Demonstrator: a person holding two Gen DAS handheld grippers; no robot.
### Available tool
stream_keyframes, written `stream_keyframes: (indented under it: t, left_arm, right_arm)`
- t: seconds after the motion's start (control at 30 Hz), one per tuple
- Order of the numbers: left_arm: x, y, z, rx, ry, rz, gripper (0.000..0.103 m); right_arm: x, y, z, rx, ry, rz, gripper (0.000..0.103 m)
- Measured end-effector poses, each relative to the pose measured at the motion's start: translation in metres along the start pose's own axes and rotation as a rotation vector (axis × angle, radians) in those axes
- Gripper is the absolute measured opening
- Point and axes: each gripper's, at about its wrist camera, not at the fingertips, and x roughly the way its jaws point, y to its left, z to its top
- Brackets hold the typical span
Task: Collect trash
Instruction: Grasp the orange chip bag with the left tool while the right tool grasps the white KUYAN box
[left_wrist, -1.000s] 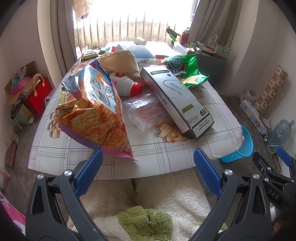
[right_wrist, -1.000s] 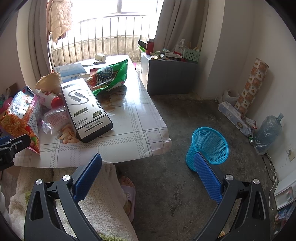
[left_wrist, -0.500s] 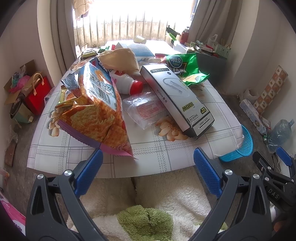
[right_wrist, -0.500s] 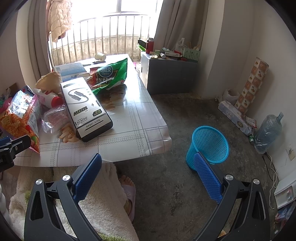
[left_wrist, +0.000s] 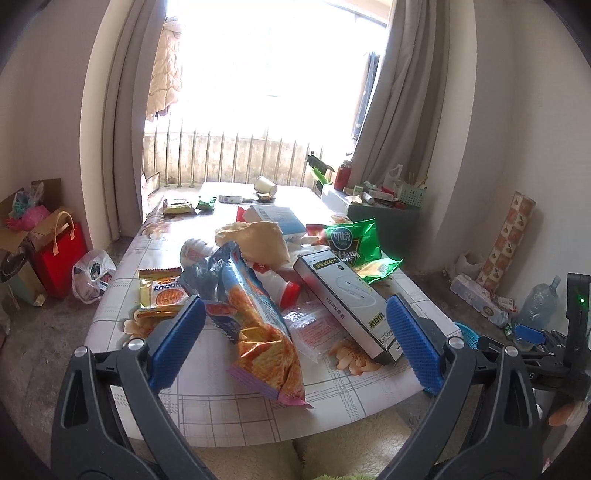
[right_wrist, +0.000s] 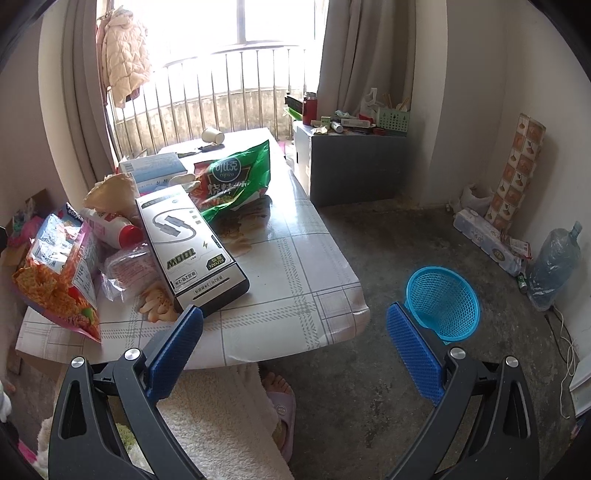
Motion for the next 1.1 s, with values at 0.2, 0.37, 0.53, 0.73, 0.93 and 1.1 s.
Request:
stream_keyframes:
  t: [0.2, 0.37, 0.53, 0.73, 0.93, 1.1]
  left_arm:
    - [0.018, 0.034, 0.005, -0.135, 0.094, -0.038, 0.094]
    - [0.046, 0.046, 0.004, -0.202, 0.208, -0.105, 0.094]
    - [0.067, 0.045, 0.004, -0.209, 0.273, -0.1, 0.094]
    - [0.084, 0.05, 0.0, -0.233, 0.329, -0.058, 0.094]
    - [0.09, 0.054, -0.005, -0.227, 0.381, -0.04, 0.07]
    - [0.089, 0.058, -0.009, -0.256, 0.395, -0.053, 0.042]
  right_arm:
    - [0.014, 0.022, 0.033, -0.025, -0.031, 0.157, 0.097]
    - [0.051, 0.055, 0.068, -0.116, 0.074, 0.339, 0.097]
    - [0.1, 0.088, 0.085, -0.181, 0.193, 0.433, 0.097]
    - [0.136, 0.115, 0.086, -0.276, 0.29, 0.437, 0.097]
    - [0.15, 0.127, 0.086, -0.358, 0.333, 0.419, 0.097]
    - [0.161, 0.13, 0.084, -0.388, 0.357, 0.379, 0.097]
